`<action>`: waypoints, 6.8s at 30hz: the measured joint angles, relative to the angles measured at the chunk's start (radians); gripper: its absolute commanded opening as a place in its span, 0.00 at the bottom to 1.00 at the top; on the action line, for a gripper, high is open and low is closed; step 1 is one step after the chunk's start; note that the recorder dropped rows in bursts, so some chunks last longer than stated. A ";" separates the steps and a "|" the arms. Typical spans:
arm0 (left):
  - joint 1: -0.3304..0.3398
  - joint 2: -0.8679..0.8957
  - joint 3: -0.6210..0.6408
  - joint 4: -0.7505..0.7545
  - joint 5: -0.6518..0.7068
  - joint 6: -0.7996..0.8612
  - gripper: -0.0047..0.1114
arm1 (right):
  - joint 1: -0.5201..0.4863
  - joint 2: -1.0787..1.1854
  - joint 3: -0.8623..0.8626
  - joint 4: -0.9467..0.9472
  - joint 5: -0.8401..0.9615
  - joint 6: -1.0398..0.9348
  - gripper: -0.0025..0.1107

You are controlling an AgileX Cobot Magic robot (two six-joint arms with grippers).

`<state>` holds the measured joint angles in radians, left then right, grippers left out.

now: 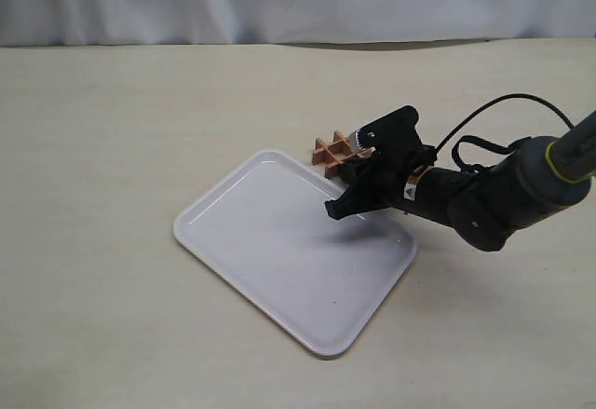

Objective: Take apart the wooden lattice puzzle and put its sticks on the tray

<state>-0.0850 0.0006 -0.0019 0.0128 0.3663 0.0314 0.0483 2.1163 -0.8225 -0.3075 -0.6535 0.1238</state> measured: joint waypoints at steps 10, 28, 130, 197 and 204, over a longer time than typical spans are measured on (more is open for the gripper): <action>0.000 0.000 0.000 0.000 0.000 0.000 0.04 | 0.000 -0.117 0.078 0.000 -0.090 -0.002 0.06; 0.000 0.000 0.000 0.000 0.000 0.000 0.04 | 0.000 -0.046 0.027 -0.477 -0.108 0.273 0.06; 0.000 0.000 0.000 0.000 0.000 0.000 0.04 | -0.067 -0.145 0.140 -0.698 -0.323 0.174 0.06; 0.000 0.000 0.000 0.000 0.000 0.000 0.04 | -0.013 -0.101 -0.048 -0.104 0.243 0.281 0.86; 0.000 0.000 0.000 0.000 0.000 0.000 0.04 | -0.013 -0.087 -0.048 -0.104 0.219 0.279 0.86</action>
<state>-0.0850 0.0006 -0.0019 0.0128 0.3663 0.0314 0.0351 2.0289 -0.8704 -0.4112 -0.4340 0.4026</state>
